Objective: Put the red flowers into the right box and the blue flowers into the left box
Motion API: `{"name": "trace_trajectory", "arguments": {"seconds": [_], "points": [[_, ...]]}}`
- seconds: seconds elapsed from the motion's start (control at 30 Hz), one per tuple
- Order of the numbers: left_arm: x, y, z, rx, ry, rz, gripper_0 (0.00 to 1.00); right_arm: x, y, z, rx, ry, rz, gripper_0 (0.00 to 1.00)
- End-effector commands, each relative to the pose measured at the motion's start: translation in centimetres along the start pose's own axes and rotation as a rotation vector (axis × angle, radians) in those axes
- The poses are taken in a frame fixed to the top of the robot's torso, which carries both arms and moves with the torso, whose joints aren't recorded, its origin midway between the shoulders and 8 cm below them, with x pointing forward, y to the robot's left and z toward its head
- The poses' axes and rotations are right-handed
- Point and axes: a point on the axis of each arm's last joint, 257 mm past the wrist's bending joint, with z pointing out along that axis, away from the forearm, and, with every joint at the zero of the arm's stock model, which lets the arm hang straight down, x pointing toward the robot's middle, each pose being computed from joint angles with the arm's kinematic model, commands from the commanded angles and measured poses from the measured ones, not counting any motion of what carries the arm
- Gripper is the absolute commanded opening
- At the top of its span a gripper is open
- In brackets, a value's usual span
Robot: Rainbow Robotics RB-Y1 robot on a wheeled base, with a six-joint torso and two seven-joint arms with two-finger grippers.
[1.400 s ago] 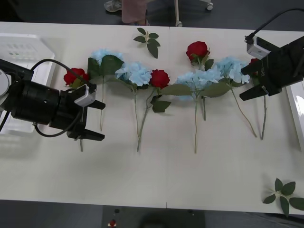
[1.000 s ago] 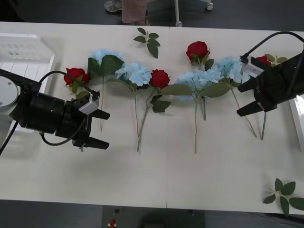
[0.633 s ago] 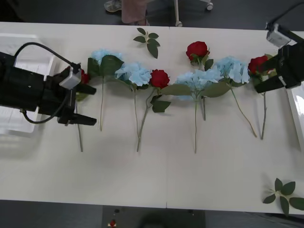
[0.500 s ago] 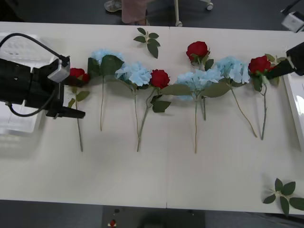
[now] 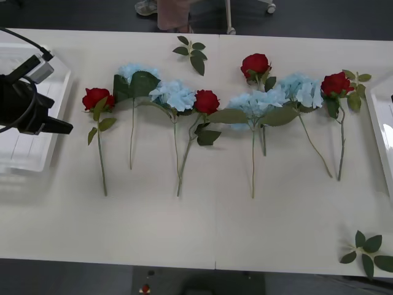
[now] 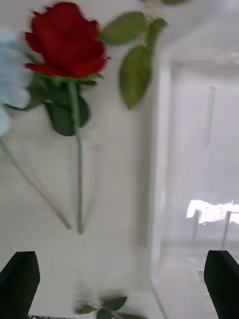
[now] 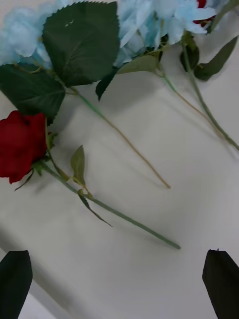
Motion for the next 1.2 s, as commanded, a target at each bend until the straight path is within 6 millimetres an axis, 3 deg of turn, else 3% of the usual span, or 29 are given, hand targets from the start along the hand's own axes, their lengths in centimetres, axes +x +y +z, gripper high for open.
{"name": "trace_trajectory", "arguments": {"seconds": [0.03, 0.3, 0.43, 0.77, 1.0, 1.2], "points": [[-0.9, 1.4, 0.2, -0.071, 0.004, -0.172, 1.00, 0.0, -0.3, 3.2, 0.021, 0.011, 0.104, 0.97], [1.6, 2.4, 1.0, -0.153, 0.060, -0.658, 1.00, 0.0, 3.9, 8.0, -0.056, 0.012, 0.143, 0.97], [2.5, 2.4, 1.2, -0.174, 0.083, -0.767, 1.00, 0.0, 5.3, 10.3, -0.073, -0.013, 0.125, 0.97], [3.0, 3.3, 4.6, -0.296, 0.086, -0.803, 1.00, 0.5, 6.8, 14.9, -0.076, -0.088, 0.080, 0.97], [2.5, 3.0, 7.2, -0.363, 0.083, -0.817, 1.00, 0.4, 7.3, 15.9, -0.080, -0.112, 0.075, 0.97], [2.0, 3.3, 8.3, -0.439, 0.083, -0.814, 1.00, 0.3, 7.4, 16.0, -0.080, -0.117, 0.069, 0.75]]}}
